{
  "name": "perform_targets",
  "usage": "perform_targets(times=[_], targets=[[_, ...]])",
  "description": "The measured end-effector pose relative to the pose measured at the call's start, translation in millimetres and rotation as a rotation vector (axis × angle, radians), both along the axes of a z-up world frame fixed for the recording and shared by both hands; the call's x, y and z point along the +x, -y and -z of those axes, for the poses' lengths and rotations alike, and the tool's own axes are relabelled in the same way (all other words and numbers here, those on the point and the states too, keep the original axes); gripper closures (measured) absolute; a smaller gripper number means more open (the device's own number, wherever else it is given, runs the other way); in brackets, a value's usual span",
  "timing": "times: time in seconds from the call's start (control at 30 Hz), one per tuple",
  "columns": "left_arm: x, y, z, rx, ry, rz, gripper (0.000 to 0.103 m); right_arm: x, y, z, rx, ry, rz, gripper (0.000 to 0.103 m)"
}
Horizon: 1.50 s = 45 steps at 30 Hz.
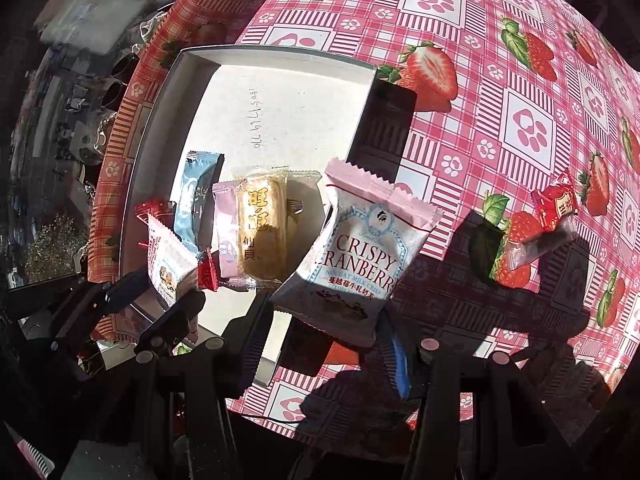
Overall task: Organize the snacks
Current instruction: 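Lower the cranberry packet into the tray and open both tools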
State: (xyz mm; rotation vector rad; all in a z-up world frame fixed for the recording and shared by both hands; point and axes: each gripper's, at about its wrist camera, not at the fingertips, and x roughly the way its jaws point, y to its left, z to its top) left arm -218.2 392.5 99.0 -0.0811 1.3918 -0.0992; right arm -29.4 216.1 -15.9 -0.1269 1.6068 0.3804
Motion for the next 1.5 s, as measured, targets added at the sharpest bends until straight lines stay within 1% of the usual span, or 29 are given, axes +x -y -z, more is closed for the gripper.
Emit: perform_targets(times=[0.23, 0.43, 0.57, 0.77, 0.93, 1.07, 1.23, 1.27, 1.3, 1.33, 1.4, 1.5], targets=[[-0.7, -12.7, 3.3, -0.009, -0.003, -0.032, 0.06, 2.5, -15.5, 2.6, -0.007, -0.005, -0.026, 0.05], [-1.7, -29.7, 9.7, -0.003, -0.017, -0.081, 0.06, 9.1, -29.6, 0.4, 0.035, -0.012, -0.025, 0.05], [0.9, -33.2, 17.0, 0.01, -0.037, -0.08, 0.06, 12.3, -37.8, 5.1, 0.039, -0.022, -0.032, 0.05], [8.7, -36.7, 23.8, 0.02, -0.043, -0.085, 0.06, 20.8, -46.4, 10.9, 0.03, -0.031, -0.045, 0.05], [18.6, -42.2, 25.6, 0.018, -0.027, -0.108, 0.06, 34.3, -49.6, 15.1, 0.031, -0.048, -0.03, 0.05], [24.7, -48.9, 30.8, 0.005, -0.03, -0.137, 0.06, 40.7, -52.9, 20.9, 0.016, -0.067, -0.023, 0.05], [30.7, -51.3, 35.6, 0.013, -0.029, -0.147, 0.059, 45.4, -60.8, 29.0, -0.011, -0.076, -0.042, 0.05], [31.2, -51.2, 36.0, 0.02, -0.028, -0.15, 0.058, 46.1, -62.1, 30.4, -0.014, -0.08, -0.045, 0.05], [31.8, -51.3, 36.8, 0.026, -0.029, -0.152, 0.05, 46.5, -64.3, 32.1, -0.017, -0.085, -0.05, 0.05], [32.3, -51.7, 37.6, 0.03, -0.03, -0.156, 0.038, 46.5, -66.3, 32.6, -0.018, -0.091, -0.054, 0.048], [31.8, -53.4, 37.9, 0.035, -0.022, -0.171, 0.026, 46.9, -69.6, 33.4, -0.024, -0.094, -0.065, 0.045], [32.0, -55.5, 40.0, 0.035, -0.025, -0.182, 0.025, 46.1, -74.7, 34.4, -0.031, -0.097, -0.081, 0.044]])
